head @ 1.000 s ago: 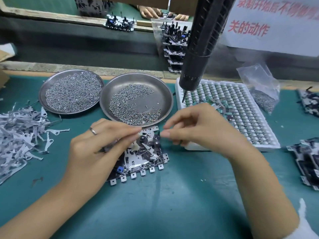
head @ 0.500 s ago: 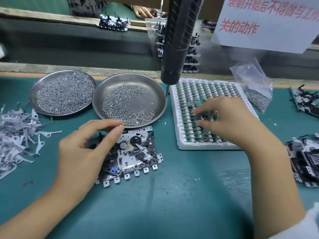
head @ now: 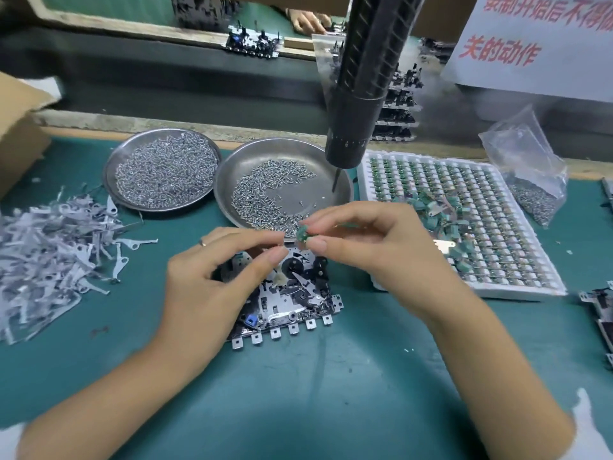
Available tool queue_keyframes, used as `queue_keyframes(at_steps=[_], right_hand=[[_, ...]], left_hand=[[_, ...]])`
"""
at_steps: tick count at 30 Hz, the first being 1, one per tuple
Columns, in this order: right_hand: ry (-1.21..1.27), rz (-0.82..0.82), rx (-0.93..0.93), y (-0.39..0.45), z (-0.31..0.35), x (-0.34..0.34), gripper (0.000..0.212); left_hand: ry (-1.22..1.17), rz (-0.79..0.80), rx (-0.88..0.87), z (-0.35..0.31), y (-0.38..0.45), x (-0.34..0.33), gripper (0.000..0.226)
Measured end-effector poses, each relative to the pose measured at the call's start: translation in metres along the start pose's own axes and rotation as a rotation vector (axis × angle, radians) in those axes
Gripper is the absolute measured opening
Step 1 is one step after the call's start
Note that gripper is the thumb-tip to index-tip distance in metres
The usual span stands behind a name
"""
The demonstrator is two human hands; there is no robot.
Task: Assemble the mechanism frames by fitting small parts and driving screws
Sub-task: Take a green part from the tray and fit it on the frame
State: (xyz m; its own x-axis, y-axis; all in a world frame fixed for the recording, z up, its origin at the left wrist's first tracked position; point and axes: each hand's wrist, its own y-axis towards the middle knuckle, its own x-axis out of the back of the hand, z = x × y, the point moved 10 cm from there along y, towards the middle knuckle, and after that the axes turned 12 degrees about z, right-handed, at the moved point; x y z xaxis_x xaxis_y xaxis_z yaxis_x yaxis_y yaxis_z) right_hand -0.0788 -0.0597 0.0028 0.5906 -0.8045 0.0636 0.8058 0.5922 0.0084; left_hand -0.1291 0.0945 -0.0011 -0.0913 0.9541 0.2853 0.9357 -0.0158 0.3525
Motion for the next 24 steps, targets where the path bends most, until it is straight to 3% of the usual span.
queue_keyframes(at_steps=[5,24], right_hand=[[0.320,-0.106,-0.030,0.003,-0.024,-0.015,0.015],[0.414,-0.138,-0.068,0.003,-0.036,-0.020,0.020]], left_hand=[[-0.004,0.008,0.002,0.002,0.001,0.000,0.019],[-0.071,0.009,0.037,0.012,0.001,0.002,0.014]])
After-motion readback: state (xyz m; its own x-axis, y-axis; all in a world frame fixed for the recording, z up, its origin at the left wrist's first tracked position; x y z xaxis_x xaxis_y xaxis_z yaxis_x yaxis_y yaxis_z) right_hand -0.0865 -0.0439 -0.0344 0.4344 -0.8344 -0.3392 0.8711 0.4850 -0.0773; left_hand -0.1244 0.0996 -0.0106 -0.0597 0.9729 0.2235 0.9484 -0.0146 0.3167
